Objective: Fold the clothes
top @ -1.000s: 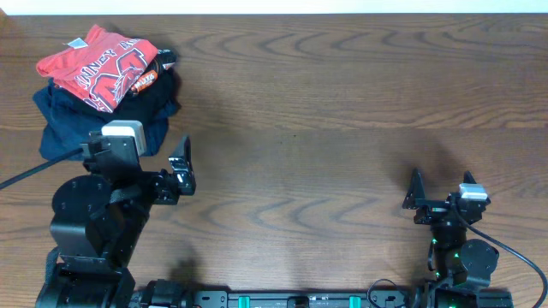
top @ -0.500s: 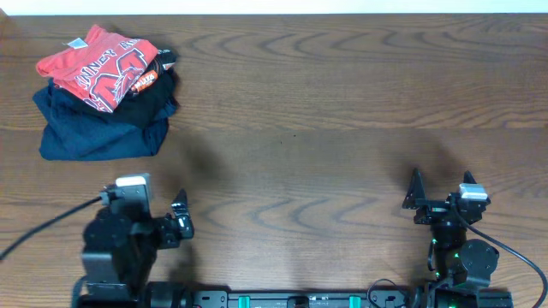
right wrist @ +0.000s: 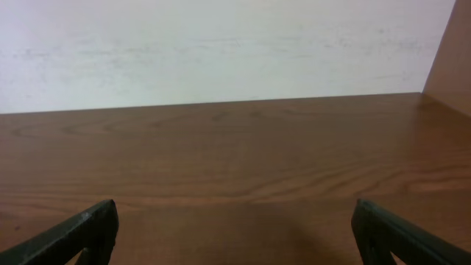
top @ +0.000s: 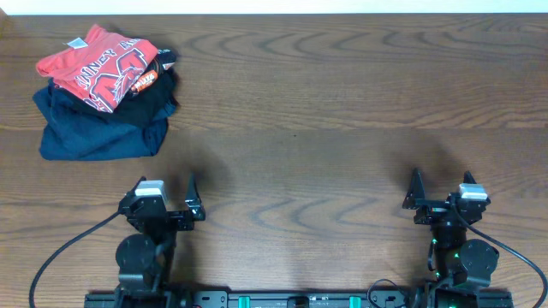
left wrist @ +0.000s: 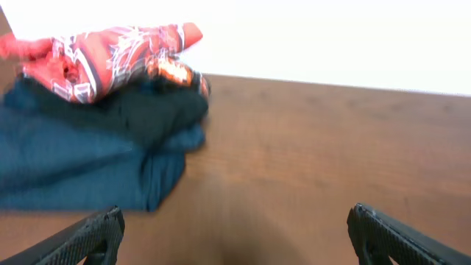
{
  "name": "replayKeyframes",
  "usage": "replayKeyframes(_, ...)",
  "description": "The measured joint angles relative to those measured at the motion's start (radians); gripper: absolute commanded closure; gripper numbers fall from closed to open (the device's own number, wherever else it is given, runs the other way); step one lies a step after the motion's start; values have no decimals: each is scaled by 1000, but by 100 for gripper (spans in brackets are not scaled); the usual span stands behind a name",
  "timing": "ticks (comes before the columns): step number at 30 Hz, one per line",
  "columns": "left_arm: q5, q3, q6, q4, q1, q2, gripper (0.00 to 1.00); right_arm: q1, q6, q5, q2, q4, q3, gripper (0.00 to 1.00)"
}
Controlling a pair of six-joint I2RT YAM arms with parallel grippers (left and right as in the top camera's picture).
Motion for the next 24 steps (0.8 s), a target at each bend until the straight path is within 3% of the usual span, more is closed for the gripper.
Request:
replayKeyframes(7,0,-151,99,308,4,-51,2,0,0,0,0,0,0,1)
replayKeyframes(24,5,-155,146,180,4,-55,2,0,0,0,0,0,0,1)
